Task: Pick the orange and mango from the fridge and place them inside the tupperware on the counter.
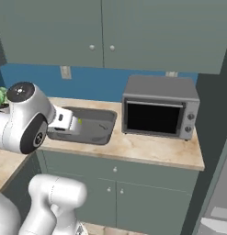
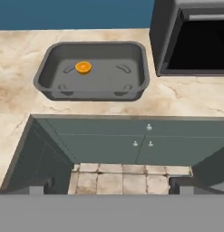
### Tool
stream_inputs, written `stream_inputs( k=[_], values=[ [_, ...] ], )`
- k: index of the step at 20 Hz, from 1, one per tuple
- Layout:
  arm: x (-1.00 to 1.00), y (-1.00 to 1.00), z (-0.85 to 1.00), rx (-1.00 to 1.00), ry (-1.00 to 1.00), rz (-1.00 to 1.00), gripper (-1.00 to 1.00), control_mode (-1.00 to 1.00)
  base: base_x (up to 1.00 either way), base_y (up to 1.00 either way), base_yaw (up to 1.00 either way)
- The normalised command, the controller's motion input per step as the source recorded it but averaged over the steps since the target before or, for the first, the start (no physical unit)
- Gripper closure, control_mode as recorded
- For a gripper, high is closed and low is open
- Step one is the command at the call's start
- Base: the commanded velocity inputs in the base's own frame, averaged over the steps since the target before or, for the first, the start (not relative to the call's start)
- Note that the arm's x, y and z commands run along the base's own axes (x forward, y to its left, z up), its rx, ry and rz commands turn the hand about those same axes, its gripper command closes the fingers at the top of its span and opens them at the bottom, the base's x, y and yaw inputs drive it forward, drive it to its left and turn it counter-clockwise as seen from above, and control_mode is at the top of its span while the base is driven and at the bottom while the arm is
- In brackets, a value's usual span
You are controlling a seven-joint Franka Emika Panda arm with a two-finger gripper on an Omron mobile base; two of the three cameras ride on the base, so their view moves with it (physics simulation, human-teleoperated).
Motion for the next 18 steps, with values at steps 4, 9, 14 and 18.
stream_inputs(
  k=[4, 9, 14, 18],
  values=[
    [0.0, 0.0, 0.0, 0.0, 0.0, 0.0, -1.0, 1.0, -0.62, -0.6, -0.08],
    [0.0, 0.0, 0.0, 0.0, 0.0, 0.0, -1.0, 1.0, -0.04, -0.96, -0.08],
    [0.0, 0.0, 0.0, 0.0, 0.0, 0.0, -1.0, 1.0, 0.0, -1.0, -0.06],
    [0.0, 0.0, 0.0, 0.0, 0.0, 0.0, -1.0, 1.0, -0.07, -0.95, -0.05]
  ],
)
